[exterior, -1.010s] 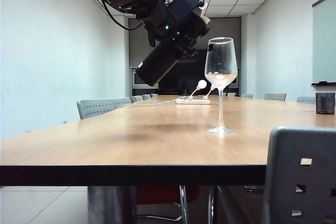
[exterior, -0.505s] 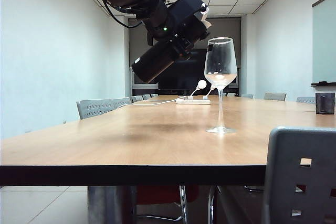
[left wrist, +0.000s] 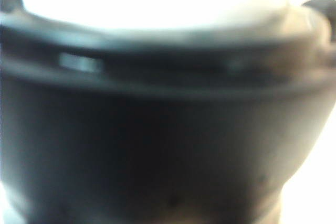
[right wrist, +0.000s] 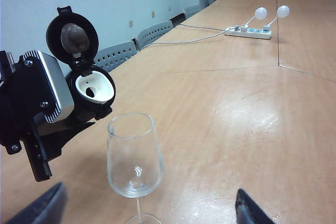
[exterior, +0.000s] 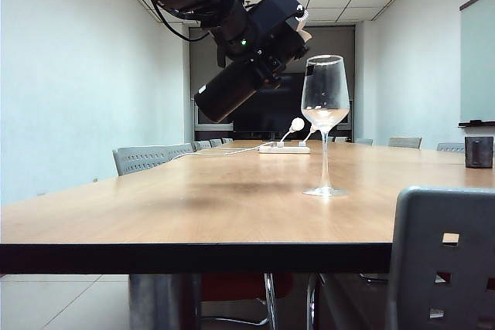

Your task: Pick up the black thermos cup, pour some water from it into the stemmed glass, and then put the thermos cup back on the table.

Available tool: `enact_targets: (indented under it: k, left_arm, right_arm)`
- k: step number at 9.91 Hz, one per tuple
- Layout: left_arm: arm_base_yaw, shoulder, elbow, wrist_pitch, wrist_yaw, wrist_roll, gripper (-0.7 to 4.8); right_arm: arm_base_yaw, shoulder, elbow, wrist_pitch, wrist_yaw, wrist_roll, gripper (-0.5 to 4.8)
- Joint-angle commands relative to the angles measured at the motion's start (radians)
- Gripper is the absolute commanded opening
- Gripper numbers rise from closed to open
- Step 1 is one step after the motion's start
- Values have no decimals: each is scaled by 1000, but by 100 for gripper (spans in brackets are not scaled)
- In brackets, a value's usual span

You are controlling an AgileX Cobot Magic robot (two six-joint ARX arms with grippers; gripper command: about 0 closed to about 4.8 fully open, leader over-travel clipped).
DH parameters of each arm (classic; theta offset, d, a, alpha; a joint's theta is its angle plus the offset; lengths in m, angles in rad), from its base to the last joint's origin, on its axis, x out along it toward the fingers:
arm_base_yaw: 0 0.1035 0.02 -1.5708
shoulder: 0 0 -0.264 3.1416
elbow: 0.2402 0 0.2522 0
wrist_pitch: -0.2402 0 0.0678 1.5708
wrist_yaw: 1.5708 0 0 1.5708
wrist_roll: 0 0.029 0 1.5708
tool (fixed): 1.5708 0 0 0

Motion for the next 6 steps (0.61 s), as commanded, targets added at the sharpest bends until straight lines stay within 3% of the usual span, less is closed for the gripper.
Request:
enact_targets:
  k: [1, 6]
  left_arm:
    - [-3, -22, 16, 95, -1, 3, 184]
    - [-6, -22, 16, 95, 1, 145, 184]
  right_arm:
    - [0, -4, 2, 12, -3, 25, 413]
    - [0, -4, 2, 12, -4, 26, 413]
